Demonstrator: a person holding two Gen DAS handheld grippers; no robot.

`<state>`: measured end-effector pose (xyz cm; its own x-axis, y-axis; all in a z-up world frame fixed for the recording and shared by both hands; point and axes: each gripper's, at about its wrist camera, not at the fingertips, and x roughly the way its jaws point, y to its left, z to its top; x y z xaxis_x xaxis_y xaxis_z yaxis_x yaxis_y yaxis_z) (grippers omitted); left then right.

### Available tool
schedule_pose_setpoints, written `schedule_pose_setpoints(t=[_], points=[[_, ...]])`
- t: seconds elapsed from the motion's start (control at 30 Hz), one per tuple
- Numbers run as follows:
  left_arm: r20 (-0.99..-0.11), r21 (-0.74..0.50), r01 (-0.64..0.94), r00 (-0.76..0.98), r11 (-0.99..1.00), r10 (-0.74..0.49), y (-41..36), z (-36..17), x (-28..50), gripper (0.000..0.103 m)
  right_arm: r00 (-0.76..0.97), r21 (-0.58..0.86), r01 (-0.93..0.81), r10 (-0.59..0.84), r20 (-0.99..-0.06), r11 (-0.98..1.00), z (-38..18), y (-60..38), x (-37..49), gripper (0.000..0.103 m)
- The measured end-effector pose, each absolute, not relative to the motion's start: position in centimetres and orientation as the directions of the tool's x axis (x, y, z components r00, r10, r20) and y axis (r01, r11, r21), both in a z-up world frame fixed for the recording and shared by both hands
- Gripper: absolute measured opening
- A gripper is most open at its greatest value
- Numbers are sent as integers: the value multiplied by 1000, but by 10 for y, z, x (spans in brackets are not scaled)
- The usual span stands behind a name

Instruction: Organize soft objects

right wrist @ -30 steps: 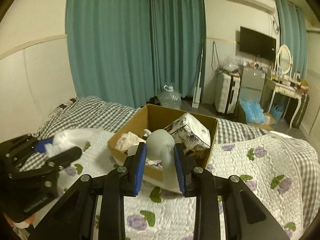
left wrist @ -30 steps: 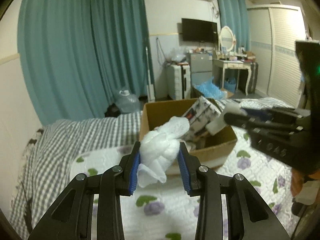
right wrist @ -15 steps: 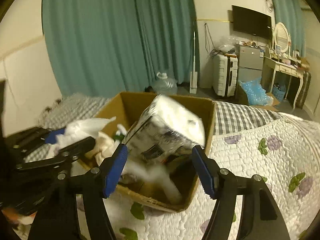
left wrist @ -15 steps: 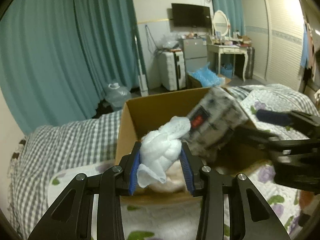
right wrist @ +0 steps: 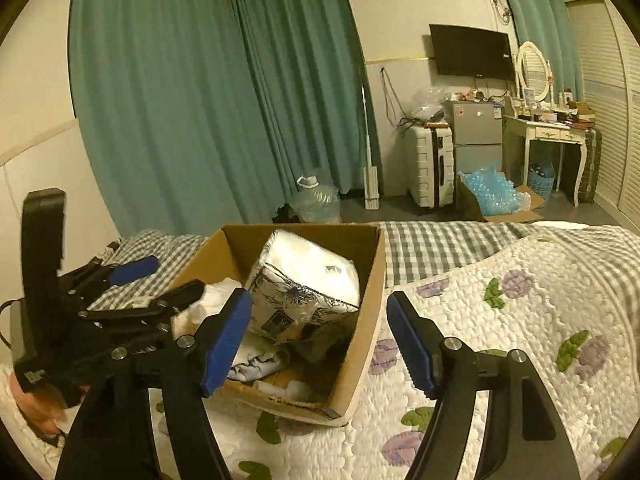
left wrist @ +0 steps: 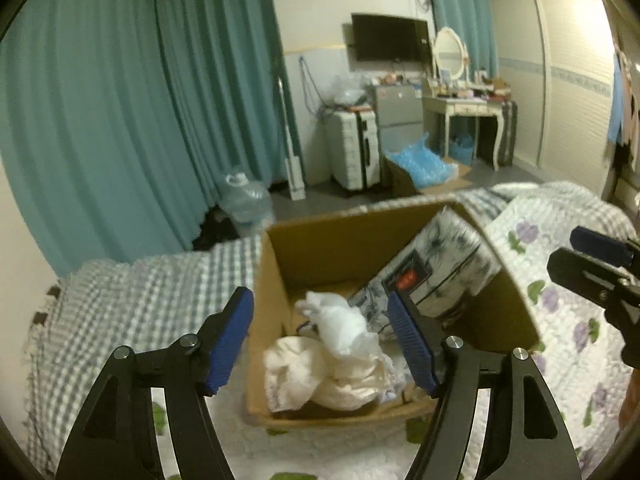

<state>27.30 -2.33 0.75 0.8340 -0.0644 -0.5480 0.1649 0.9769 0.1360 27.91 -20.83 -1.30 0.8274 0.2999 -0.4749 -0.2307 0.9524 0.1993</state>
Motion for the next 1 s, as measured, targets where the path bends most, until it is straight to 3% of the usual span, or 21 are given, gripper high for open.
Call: schedule_pose_setpoints(t=[0.1,0.17,0.33,0.43,0.53,0.7,1.0], points=[[-490,141,173,868,975,-83,-20,41,254,71,843,184,-220,282,-457,958,7,-208,263,71],[-445,132,169,891,977,-94,-15,64,236,71,859,161,-211,261,-439,964,26,-206,247,81],[-313,120,156,943,981,-111,-3,123,177,71,905,74,-171,187,-382,982,81,-194,200,84],[-237,114,115,968,987,-85,7,144,144,86,934,29,-145,147,-326,989,110,-189,168,97],[-178,113,83,982,990,-62,13,157,119,86,953,21,-130,130,-275,991,132,-185,133,102],[-129,88,51,991,995,-39,18,156,94,86,970,18,-121,122,-210,992,150,-182,93,102],[-189,61,55,981,997,-42,16,95,102,86,978,4,-86,85,-193,996,114,-177,79,103]])
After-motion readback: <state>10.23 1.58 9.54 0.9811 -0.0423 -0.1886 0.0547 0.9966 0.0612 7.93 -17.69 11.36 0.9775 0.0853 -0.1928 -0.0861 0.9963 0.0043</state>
